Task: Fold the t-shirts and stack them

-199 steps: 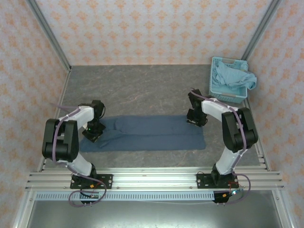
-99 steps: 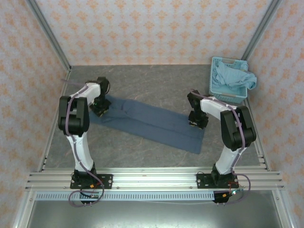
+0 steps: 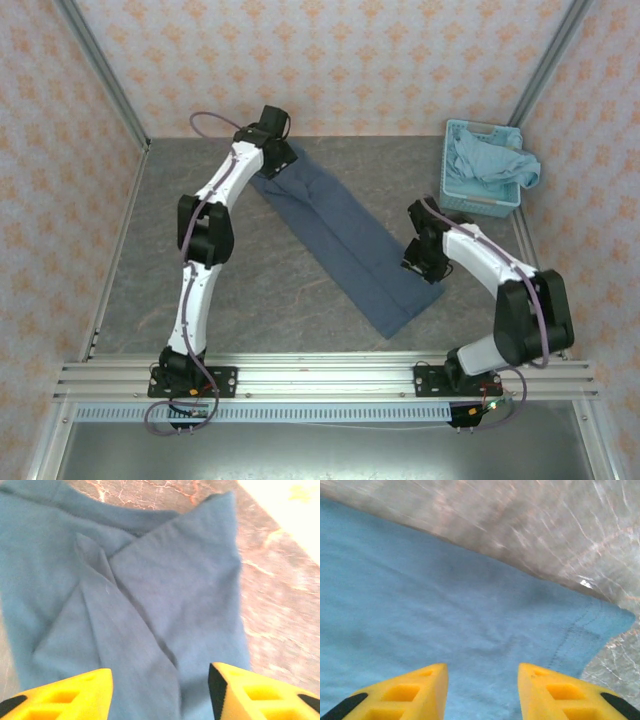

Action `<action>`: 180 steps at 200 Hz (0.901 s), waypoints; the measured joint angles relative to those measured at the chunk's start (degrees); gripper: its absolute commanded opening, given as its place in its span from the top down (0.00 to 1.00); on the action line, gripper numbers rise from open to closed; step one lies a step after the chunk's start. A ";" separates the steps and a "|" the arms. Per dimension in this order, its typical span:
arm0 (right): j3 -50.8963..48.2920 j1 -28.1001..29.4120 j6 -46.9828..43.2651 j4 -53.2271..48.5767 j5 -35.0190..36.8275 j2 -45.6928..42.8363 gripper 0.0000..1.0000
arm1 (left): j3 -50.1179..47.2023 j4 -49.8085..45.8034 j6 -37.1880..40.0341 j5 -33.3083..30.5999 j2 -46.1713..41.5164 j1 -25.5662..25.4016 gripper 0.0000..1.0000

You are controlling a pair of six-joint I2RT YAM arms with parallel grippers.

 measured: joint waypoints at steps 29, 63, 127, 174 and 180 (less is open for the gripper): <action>3.43 0.00 -4.09 3.58 -2.75 2.58 0.63 | -18.34 2.86 -7.72 1.27 -15.89 0.07 0.67; 8.52 0.00 -8.98 8.00 -6.40 11.65 0.69 | -23.10 6.56 -15.58 2.43 -15.50 0.70 0.78; 11.58 0.00 -12.33 8.98 -8.07 20.94 0.73 | -16.11 6.54 -24.28 3.87 0.02 0.52 0.84; 8.39 2.43 -8.98 10.12 -8.20 20.15 0.73 | -3.30 6.58 -23.67 4.83 8.44 0.24 0.84; 7.58 3.13 -8.04 10.78 -8.04 19.54 0.73 | -1.62 6.56 -23.43 4.94 9.55 0.13 0.83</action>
